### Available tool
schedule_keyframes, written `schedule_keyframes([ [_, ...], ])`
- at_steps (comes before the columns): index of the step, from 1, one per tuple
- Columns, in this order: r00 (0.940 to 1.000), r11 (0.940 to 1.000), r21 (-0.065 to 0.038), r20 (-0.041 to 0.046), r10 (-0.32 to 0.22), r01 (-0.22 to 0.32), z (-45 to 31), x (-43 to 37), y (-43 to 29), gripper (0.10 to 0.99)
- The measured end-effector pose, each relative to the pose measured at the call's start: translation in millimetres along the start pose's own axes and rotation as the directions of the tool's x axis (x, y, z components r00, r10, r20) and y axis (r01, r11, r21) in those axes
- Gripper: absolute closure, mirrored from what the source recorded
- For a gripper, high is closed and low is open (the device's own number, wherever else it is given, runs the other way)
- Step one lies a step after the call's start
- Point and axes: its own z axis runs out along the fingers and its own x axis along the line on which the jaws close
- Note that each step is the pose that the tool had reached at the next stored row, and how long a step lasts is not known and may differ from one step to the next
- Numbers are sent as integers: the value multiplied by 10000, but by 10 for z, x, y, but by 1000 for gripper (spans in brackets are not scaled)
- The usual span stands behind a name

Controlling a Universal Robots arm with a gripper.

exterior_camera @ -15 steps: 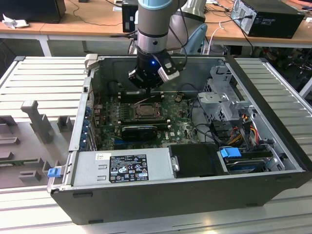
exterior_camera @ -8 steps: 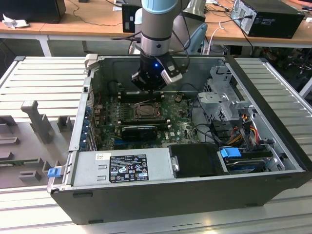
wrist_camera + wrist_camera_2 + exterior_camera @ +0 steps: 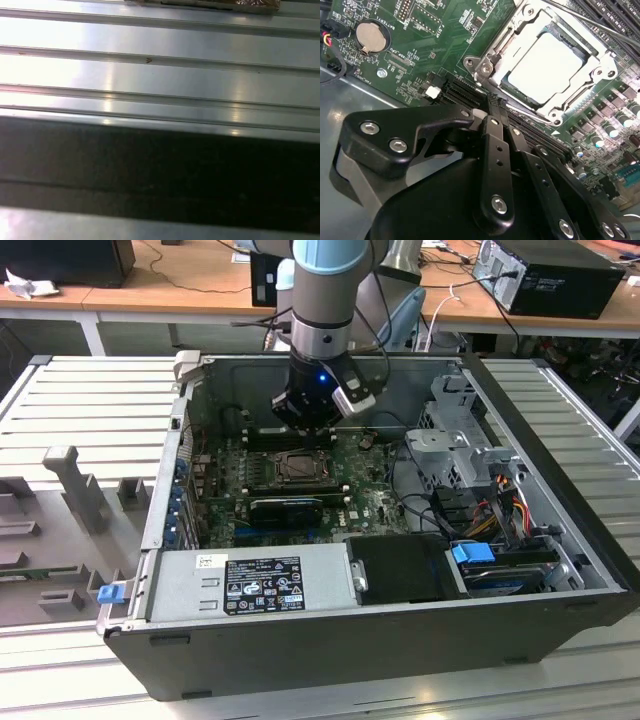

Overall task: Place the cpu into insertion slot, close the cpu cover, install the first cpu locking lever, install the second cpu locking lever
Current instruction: 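Install the first cpu locking lever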

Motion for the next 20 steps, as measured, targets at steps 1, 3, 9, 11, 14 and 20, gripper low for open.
schedule_keyframes([
  [1,10000,10000,6,0,7,-7,7,-2,0,980],
  [3,10000,10000,19,-1,10,-10,14,-12,-2,980],
  [9,10000,9995,303,-21,19,-19,41,-25,-4,980],
  [11,10000,9993,364,-25,20,-19,47,-25,-5,980],
  [14,10000,9991,432,-32,20,-18,60,-26,-6,980],
  [20,10000,9995,331,-27,20,-19,83,-27,-8,980],
])
